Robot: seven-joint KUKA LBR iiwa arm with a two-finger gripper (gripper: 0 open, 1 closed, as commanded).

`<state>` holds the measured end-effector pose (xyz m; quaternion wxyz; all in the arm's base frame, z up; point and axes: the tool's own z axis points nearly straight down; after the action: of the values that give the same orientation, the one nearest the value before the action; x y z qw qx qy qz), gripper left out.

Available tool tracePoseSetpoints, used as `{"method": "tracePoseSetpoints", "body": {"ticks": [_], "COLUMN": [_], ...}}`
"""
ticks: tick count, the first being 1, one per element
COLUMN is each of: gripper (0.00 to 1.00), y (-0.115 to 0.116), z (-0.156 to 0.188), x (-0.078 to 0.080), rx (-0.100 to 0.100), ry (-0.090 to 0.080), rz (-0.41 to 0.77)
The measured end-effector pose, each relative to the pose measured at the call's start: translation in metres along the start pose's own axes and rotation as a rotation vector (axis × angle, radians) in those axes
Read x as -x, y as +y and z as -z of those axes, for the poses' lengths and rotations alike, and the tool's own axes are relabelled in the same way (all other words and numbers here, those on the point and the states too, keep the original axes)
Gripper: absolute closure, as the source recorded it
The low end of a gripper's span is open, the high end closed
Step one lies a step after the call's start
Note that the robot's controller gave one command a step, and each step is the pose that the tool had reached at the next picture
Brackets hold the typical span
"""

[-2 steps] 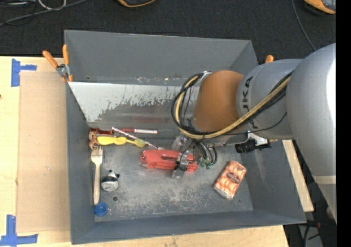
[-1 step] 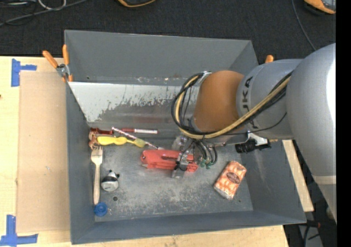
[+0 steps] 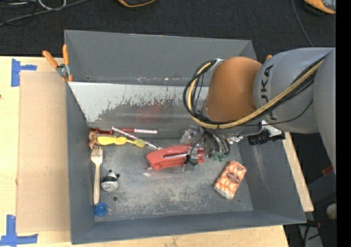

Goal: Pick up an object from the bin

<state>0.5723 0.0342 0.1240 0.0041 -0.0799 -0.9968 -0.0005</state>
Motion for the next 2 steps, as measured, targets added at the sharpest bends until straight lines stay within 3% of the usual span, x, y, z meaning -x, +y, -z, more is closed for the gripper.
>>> {"method": "tracePoseSetpoints", "body": {"ticks": [1,2], "gripper": [1.00,1.00], "y": [-0.005,0.002], "z": [0.001,-0.030], "x": [0.026,0.014], "rx": [0.002,-0.001], "ry": [-0.016,-0.012], "rz": [0.183,0.282]}}
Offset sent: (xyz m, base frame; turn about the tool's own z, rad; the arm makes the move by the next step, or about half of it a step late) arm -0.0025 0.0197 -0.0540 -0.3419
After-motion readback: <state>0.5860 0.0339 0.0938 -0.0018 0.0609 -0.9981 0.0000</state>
